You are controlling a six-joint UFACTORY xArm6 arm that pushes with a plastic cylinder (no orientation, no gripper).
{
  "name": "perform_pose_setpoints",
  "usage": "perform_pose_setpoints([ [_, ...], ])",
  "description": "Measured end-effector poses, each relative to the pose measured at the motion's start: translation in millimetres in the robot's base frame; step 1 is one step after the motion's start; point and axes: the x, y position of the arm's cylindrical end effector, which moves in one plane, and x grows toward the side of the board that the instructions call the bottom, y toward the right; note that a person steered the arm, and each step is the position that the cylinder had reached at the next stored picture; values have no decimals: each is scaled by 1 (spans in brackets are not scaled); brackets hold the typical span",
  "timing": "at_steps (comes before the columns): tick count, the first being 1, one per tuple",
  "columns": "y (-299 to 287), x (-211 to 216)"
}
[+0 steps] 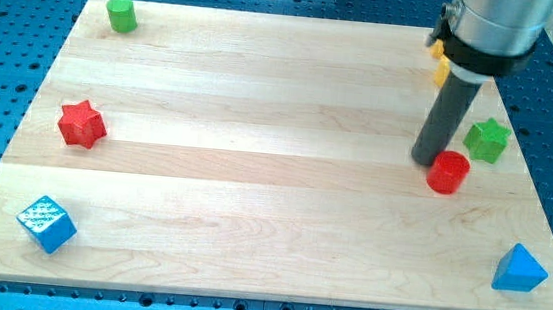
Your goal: Push the red circle vertically above the blue triangle
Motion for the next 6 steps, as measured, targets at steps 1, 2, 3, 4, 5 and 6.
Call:
perform_pose_setpoints([
  [1,-14,7],
  [2,-40,12],
  [3,-49,35],
  [4,-48,60],
  [5,-19,45],
  [6,9,18],
])
